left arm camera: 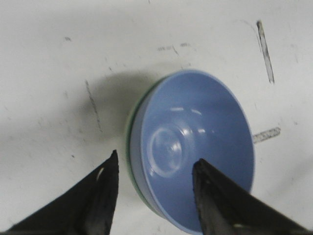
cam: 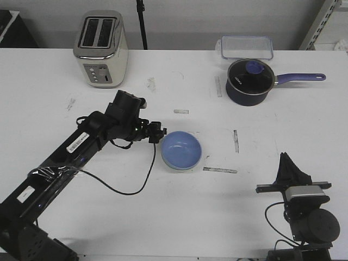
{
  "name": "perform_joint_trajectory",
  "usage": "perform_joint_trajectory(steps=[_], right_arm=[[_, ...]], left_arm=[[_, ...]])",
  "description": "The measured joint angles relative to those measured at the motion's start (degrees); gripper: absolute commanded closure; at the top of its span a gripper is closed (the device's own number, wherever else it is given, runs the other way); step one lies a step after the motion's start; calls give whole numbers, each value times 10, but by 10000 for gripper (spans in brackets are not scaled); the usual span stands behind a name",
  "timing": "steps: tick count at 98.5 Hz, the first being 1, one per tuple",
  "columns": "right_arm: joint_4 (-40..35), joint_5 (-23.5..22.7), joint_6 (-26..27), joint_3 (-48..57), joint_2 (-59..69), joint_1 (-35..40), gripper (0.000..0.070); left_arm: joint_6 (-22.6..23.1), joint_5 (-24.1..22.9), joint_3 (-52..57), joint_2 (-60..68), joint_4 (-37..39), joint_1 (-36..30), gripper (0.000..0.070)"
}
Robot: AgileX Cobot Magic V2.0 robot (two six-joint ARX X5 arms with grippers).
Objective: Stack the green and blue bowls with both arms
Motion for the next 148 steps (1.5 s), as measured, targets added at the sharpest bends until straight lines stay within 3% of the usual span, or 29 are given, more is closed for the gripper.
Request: perform_joint_trajectory(steps=[21, 36, 37, 52, 64, 75, 125, 148], right_arm=[[0, 0, 0, 0, 0, 0, 685], [0, 0, 0, 0, 0, 0, 685], [0, 0, 0, 0, 0, 0, 685], [0, 0, 0, 0, 0, 0, 685], [0, 0, 0, 0, 0, 0, 685], [0, 0, 0, 0, 0, 0, 685], [0, 0, 0, 0, 0, 0, 685], [0, 0, 0, 0, 0, 0, 685]], left_arm=[[38, -8, -125, -73, 132, 27, 436], [59, -8, -226, -145, 241, 57, 619], [71, -8, -289, -191, 311, 80, 659], [120, -26, -384, -254, 385, 113, 700], [179, -87, -436, -298, 395, 129, 700], [206, -126, -467, -341, 395, 146, 700], [219, -128, -601, -609, 397, 271, 699], [219, -128, -607, -690, 361, 283, 699]])
